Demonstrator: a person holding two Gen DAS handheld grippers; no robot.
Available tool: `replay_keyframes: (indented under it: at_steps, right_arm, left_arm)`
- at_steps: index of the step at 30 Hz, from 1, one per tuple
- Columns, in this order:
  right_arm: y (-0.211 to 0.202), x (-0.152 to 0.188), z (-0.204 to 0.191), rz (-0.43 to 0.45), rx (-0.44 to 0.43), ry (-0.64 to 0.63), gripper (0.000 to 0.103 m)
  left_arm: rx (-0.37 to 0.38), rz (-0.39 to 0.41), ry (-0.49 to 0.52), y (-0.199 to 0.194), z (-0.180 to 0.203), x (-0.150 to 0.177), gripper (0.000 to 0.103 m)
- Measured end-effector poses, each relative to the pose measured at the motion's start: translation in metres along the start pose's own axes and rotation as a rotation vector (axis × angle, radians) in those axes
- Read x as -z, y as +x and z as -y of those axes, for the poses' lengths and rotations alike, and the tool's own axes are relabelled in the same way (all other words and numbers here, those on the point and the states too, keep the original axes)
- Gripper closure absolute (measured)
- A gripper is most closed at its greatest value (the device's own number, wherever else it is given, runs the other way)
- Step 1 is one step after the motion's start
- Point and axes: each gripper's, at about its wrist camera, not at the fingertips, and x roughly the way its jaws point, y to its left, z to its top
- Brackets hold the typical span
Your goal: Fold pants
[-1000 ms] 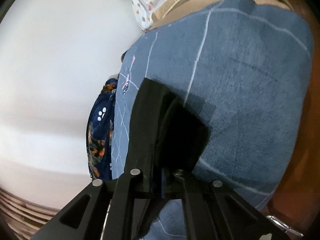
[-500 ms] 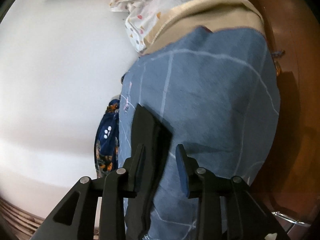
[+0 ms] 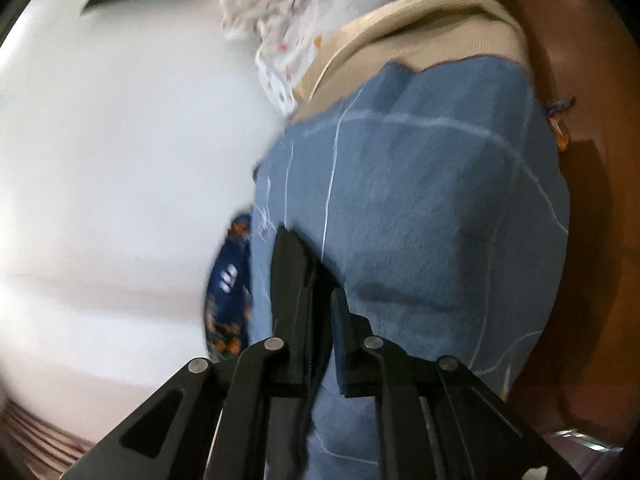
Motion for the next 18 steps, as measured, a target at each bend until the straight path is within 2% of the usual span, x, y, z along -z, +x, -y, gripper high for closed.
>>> replay_keyframes:
  at_steps: [5,8,15,18]
  right_arm:
    - [0.007,0.000,-0.017,-0.022,0.114,-0.126,0.092]
    - [0.025,0.002,-0.034,-0.063,0.222,-0.239,0.092]
    - [0.035,-0.002,-0.049,-0.081,0.247,-0.261,0.091]
    - [0.042,0.004,-0.066,-0.090,0.274,-0.334,0.091]
  left_arm:
    - [-0.003,0.000,0.001,0.000,0.002,0.000,0.036]
    - [0.001,-0.001,-0.003,0.000,0.002,0.000,0.036]
    - [0.006,0.000,-0.010,0.000,0.000,0.000,0.036]
    - [0.007,-0.001,-0.011,0.000,-0.001,0.000,0.036]
